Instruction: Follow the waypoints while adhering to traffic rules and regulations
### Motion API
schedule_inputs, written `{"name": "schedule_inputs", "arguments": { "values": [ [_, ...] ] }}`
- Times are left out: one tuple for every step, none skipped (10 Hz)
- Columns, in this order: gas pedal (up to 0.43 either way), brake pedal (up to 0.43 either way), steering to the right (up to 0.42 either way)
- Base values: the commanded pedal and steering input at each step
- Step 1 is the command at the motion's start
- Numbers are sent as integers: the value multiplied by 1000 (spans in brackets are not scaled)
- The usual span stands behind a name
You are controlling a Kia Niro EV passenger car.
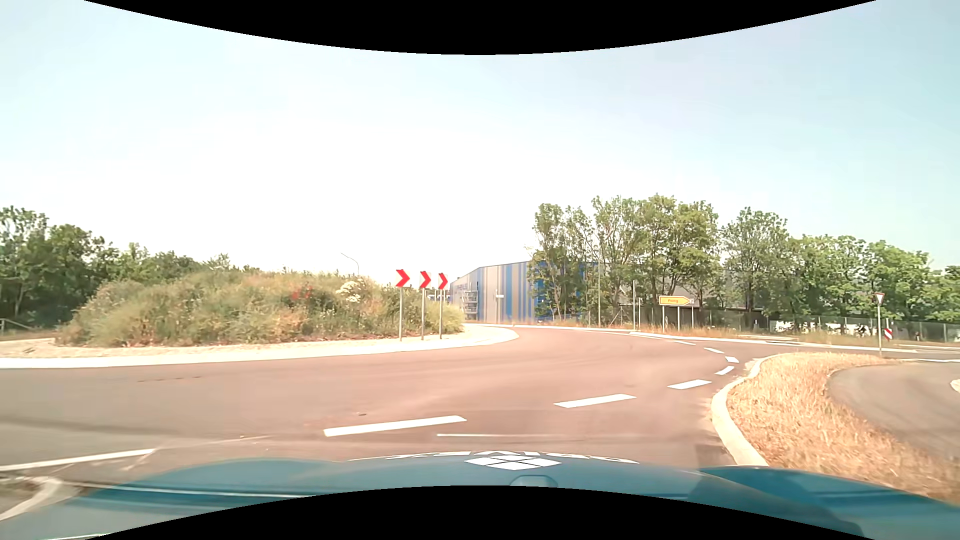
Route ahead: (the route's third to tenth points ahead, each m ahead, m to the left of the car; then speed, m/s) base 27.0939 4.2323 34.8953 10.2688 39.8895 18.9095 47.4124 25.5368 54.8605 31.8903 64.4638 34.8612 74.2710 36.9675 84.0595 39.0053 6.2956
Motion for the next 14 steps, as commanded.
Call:
{"name": "schedule_inputs", "arguments": {
  "values": [
    [0,0,132],
    [0,0,135],
    [0,0,138],
    [0,0,141],
    [0,0,145],
    [0,0,147],
    [0,0,148],
    [0,0,147],
    [0,0,146],
    [0,0,142],
    [0,0,136],
    [0,0,129],
    [39,0,109],
    [47,0,84]
  ]
}}
